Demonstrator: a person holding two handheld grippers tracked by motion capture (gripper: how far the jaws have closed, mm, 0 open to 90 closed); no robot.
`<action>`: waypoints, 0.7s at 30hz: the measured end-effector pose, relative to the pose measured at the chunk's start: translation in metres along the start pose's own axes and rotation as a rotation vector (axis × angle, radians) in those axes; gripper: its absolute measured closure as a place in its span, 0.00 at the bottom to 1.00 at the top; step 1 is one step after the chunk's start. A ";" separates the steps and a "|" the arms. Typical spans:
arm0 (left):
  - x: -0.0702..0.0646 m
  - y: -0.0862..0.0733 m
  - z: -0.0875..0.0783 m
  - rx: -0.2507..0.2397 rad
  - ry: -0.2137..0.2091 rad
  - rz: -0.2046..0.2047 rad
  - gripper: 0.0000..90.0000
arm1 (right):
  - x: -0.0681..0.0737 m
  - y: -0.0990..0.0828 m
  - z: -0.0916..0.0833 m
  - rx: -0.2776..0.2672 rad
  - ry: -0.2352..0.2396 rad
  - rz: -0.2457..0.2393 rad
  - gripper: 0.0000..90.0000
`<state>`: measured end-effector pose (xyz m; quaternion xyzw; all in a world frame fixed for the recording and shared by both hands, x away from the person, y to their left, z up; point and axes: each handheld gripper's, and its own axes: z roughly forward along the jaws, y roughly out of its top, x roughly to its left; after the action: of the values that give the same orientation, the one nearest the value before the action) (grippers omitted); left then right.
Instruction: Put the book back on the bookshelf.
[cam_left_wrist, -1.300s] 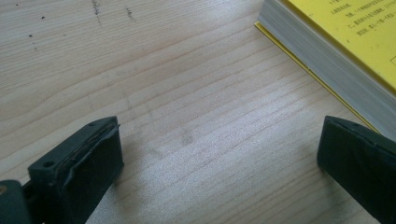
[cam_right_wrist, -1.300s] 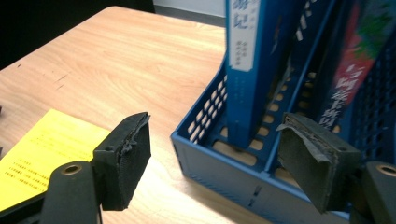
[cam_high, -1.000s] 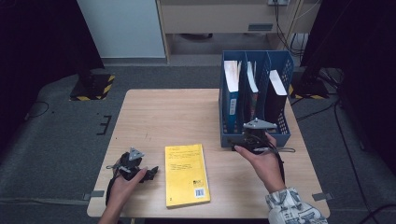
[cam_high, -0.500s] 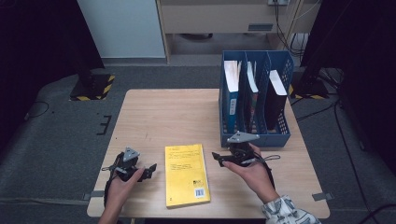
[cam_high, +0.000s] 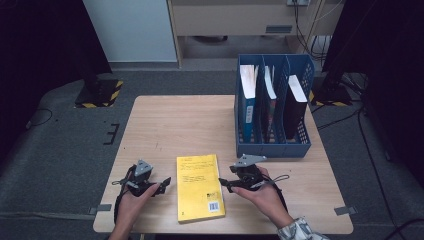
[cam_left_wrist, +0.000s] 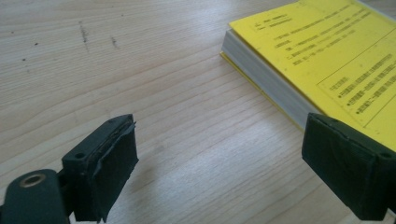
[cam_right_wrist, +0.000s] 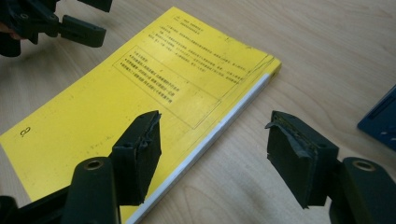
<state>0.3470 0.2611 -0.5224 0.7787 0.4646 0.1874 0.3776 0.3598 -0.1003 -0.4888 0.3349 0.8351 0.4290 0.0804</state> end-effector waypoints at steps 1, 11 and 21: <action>-0.003 0.001 0.000 -0.001 -0.008 0.000 0.11 | 0.002 -0.002 0.000 0.003 0.010 0.006 0.38; -0.020 0.001 -0.001 -0.009 -0.076 0.021 0.13 | 0.020 -0.013 0.014 0.075 0.071 -0.019 0.36; -0.031 -0.001 0.000 0.015 -0.145 0.037 0.20 | 0.027 -0.022 0.029 0.150 0.096 -0.031 0.31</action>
<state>0.3316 0.2344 -0.5212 0.8017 0.4229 0.1341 0.4006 0.3404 -0.0730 -0.5195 0.3061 0.8728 0.3796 0.0219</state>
